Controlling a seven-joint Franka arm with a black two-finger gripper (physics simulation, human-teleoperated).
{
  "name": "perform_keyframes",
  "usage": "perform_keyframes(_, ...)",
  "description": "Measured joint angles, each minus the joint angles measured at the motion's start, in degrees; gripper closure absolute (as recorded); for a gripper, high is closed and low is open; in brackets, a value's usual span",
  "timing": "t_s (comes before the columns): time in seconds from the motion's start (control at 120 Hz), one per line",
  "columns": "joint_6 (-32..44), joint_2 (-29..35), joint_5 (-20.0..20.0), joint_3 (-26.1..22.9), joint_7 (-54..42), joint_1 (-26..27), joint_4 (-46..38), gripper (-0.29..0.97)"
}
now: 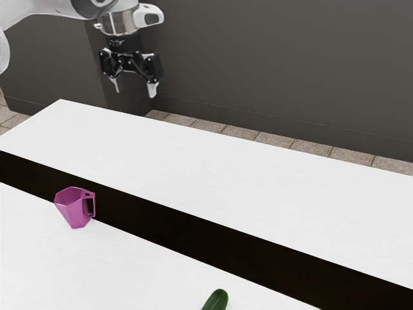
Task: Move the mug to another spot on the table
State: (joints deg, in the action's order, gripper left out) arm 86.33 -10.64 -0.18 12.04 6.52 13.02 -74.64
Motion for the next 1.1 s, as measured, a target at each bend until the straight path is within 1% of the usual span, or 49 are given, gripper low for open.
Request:
perform_keyframes(0.133, 0.3, 0.2, 0.1, 0.5, -0.7, -0.6, -0.5, 0.0)
perform_keyframes(0.167, 0.5, 0.7, 0.4, 0.6, -1.7, -0.6, -1.7, 0.0)
perform_keyframes(0.2, 1.6, 1.9, 1.4, 0.8, -3.3, -0.6, -4.8, 0.0)
perform_keyframes(0.308, 7.3, 5.6, 3.7, 1.7, -11.7, -1.0, -15.6, 0.0)
perform_keyframes(0.467, 14.1, 7.0, 5.0, 3.0, -28.2, -1.8, -24.7, 0.0)
perform_keyframes(0.575, 19.2, 7.2, 7.2, 3.1, -38.7, -2.2, -31.4, 0.0)
perform_keyframes(0.708, 25.1, 7.5, 9.4, 3.2, -49.2, -3.1, -37.3, 0.0)
perform_keyframes(0.883, 30.8, 7.2, 10.1, 3.8, -59.4, -4.9, -43.7, 0.0)
perform_keyframes(1.017, 33.9, 6.7, 9.8, 5.0, -64.2, -5.6, -47.5, 0.0)
perform_keyframes(1.1, 35.5, 5.8, 9.2, 5.6, -66.5, -5.9, -48.6, 0.0)
